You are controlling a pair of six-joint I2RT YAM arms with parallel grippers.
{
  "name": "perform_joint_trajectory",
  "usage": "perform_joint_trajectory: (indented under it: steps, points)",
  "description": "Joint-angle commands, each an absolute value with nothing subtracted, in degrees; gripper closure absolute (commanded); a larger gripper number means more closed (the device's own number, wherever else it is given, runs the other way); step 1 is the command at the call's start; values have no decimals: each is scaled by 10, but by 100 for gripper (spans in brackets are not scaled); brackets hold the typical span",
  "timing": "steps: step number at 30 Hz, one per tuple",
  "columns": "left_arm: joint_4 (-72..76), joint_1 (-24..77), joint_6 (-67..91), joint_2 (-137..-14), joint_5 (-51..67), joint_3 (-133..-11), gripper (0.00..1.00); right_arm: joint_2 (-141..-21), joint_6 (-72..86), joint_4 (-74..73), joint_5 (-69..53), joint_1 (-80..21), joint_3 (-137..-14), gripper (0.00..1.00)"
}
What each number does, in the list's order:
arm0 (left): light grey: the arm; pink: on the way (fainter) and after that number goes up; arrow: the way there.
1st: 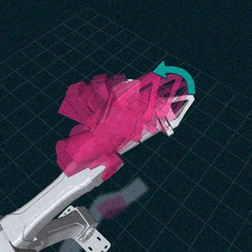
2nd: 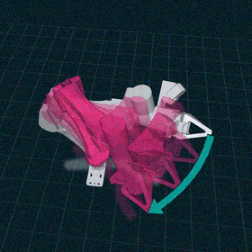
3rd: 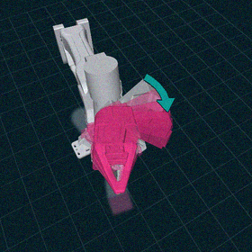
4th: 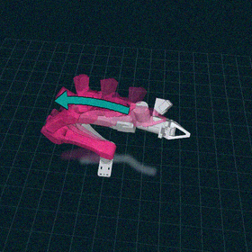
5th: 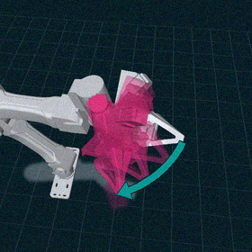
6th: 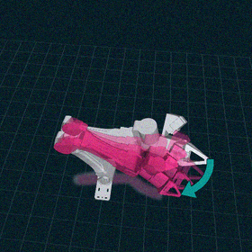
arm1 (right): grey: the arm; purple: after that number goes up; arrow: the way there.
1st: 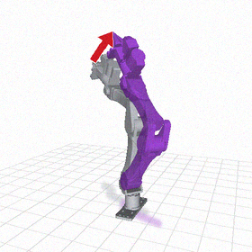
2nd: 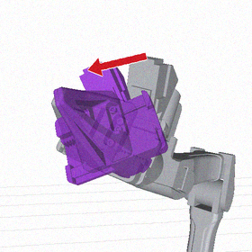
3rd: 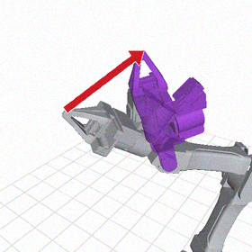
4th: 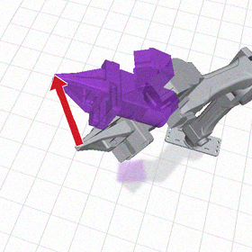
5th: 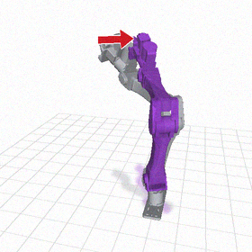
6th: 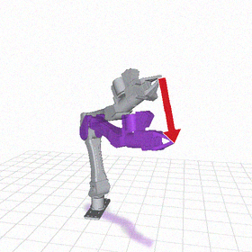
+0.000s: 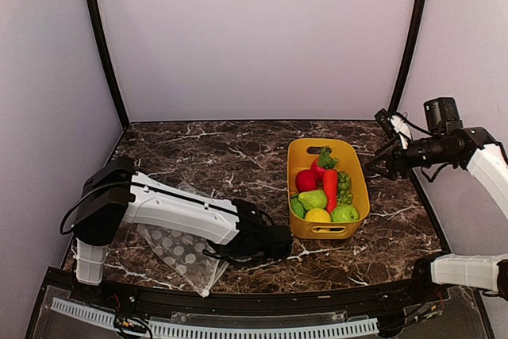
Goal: Place the food in the zip-top bag and seal the zipper
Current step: Pick up the zipper food storage bag at the center of the board, then open the zipper food storage bag at the center of the board.
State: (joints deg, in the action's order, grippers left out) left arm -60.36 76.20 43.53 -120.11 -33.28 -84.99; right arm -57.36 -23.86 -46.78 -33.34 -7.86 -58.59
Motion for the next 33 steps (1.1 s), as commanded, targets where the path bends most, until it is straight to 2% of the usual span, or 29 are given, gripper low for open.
perform_joint_trajectory:
  steps: [1, 5, 13, 19, 24, 33]
  points:
    - [-654, 765, 454, -1198, -362, -858, 92, -574, -232, -470, -348, -78, -601, 38]
    - [-703, 765, 455, -1188, -386, -891, 99, -575, -234, -471, -365, -78, -611, 38]
    - [-728, 740, 410, -1091, -418, -927, 99, -596, -231, -460, -417, -84, -629, 39]
    - [-689, 667, 356, -1015, -406, -940, 99, -650, -227, -453, -429, -112, -661, 40]
    - [-605, 619, 326, -972, -417, -940, 99, -739, -181, -434, -404, -200, -748, 39]
    - [-481, 599, 320, -947, -481, -942, 99, -941, -78, -409, -417, -319, -959, 36]
